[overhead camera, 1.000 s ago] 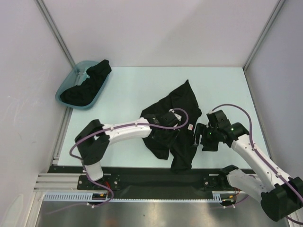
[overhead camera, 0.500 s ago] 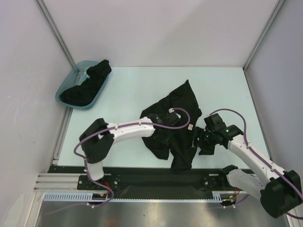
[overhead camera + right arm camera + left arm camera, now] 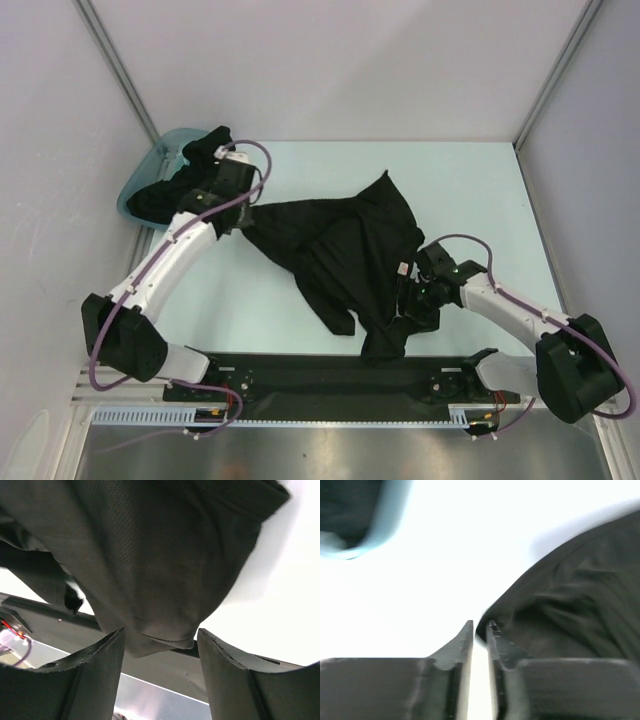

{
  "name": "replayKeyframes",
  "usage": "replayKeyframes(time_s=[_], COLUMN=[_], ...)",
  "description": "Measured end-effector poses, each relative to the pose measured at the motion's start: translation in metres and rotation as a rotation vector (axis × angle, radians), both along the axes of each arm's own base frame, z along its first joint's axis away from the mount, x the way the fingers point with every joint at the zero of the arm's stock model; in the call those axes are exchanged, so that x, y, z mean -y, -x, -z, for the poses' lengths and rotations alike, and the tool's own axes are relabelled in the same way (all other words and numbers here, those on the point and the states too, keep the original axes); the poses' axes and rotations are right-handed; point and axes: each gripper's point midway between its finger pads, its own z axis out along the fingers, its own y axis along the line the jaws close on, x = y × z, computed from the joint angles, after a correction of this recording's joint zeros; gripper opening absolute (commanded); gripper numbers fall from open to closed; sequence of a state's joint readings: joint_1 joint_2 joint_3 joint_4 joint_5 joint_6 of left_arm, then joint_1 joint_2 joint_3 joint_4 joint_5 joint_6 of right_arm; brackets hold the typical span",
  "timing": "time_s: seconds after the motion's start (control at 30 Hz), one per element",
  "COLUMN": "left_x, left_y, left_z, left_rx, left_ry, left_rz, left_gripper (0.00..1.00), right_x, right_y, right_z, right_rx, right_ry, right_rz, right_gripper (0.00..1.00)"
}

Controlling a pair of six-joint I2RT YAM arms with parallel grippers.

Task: Fold and stack the t-shirts
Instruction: Flatten the tshirt out

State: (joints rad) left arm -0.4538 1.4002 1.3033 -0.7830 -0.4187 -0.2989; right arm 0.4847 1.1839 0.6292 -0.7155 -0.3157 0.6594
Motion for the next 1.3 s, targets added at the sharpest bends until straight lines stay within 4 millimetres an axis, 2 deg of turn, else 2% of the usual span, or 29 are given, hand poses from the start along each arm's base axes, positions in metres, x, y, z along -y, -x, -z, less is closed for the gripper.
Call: replayKeyframes(time_s=[0.03, 0.07, 0.1, 0.13, 0.2, 0.27, 0.37, 0.4, 0.43, 0.5, 0.53, 0.63, 0.7, 0.77, 0.83, 0.87, 0.9, 0.93, 1.0, 1.07, 1.13, 1.2, 1.3], left_x=[-0.022, -0.036, -0.047, -0.051, -0.045, -0.029, 0.014, 0.032, 0.048, 0.075, 0.087, 0.115, 0.135, 0.155, 0.17, 0.175, 0.178, 0.182, 0.189, 0.193, 0.197, 0.2, 0.209], left_y=[-0.004, -0.005, -0.003, -0.002, 0.003, 0.011, 0.035, 0.047, 0.06, 0.083, 0.097, 0.134, 0.158, 0.176, 0.187, 0.19, 0.191, 0.193, 0.193, 0.192, 0.192, 0.192, 0.191], left_z=[0.001, 0.001, 0.002, 0.002, 0.001, -0.001, -0.003, -0.002, 0.002, 0.013, 0.023, 0.052, 0.066, 0.074, 0.08, 0.083, 0.085, 0.087, 0.09, 0.091, 0.092, 0.092, 0.095], left_rx=[-0.005, -0.013, -0.023, -0.031, -0.038, -0.04, -0.03, -0.031, -0.044, -0.081, -0.111, -0.204, -0.26, -0.299, -0.322, -0.333, -0.342, -0.349, -0.36, -0.368, -0.373, -0.377, -0.391], left_ry=[-0.028, -0.052, -0.075, -0.084, -0.078, -0.062, -0.01, 0.015, 0.043, 0.094, 0.111, 0.121, 0.119, 0.136, 0.149, 0.152, 0.148, 0.146, 0.142, 0.141, 0.143, 0.149, 0.153], left_rz=[-0.053, -0.083, -0.106, -0.114, -0.101, -0.054, 0.078, 0.138, 0.194, 0.288, 0.334, 0.454, 0.536, 0.602, 0.642, 0.653, 0.659, 0.669, 0.677, 0.679, 0.683, 0.687, 0.694], left_gripper=[0.62, 0.82, 0.94, 1.0, 1.0, 0.97, 0.91, 0.86, 0.75, 0.66, 0.66, 0.63, 0.63, 0.63, 0.64, 0.65, 0.65, 0.65, 0.65, 0.66, 0.72, 0.76, 0.76], right_x=[-0.001, -0.002, -0.002, -0.003, -0.004, -0.005, -0.005, -0.005, -0.005, -0.005, -0.004, 0.003, 0.012, 0.027, 0.052, 0.069, 0.081, 0.096, 0.123, 0.14, 0.144, 0.14, 0.13], right_y=[0.001, 0.002, 0.003, 0.003, 0.005, 0.006, 0.006, 0.006, 0.006, 0.004, 0.003, -0.006, -0.026, -0.058, -0.102, -0.123, -0.141, -0.161, -0.195, -0.221, -0.229, -0.222, -0.19], right_z=[0.002, 0.004, 0.006, 0.008, 0.012, 0.017, 0.022, 0.024, 0.025, 0.027, 0.028, 0.028, 0.019, 0.003, -0.021, -0.035, -0.046, -0.059, -0.083, -0.102, -0.114, -0.116, -0.101], right_rx=[-0.006, -0.013, -0.021, -0.029, -0.045, -0.059, -0.076, -0.08, -0.083, -0.087, -0.087, -0.073, -0.039, 0.013, 0.095, 0.129, 0.161, 0.202, 0.263, 0.33, 0.362, 0.356, 0.303], right_ry=[0.004, 0.008, 0.012, 0.017, 0.025, 0.034, 0.045, 0.048, 0.051, 0.059, 0.07, 0.118, 0.147, 0.166, 0.178, 0.188, 0.197, 0.21, 0.247, 0.287, 0.298, 0.292, 0.272], right_rz=[-0.007, -0.014, -0.019, -0.023, -0.033, -0.04, -0.039, -0.035, -0.031, -0.02, -0.014, 0.017, 0.064, 0.137, 0.241, 0.289, 0.324, 0.363, 0.407, 0.416, 0.399, 0.375, 0.336], right_gripper=[0.64, 0.64, 0.64, 0.62, 0.57, 0.5, 0.36, 0.32, 0.22, 0.1, 0.01, 0.0, 0.0, 0.0, 0.0, 0.09, 0.4, 0.56, 0.78, 0.81, 0.82, 0.82, 0.81])
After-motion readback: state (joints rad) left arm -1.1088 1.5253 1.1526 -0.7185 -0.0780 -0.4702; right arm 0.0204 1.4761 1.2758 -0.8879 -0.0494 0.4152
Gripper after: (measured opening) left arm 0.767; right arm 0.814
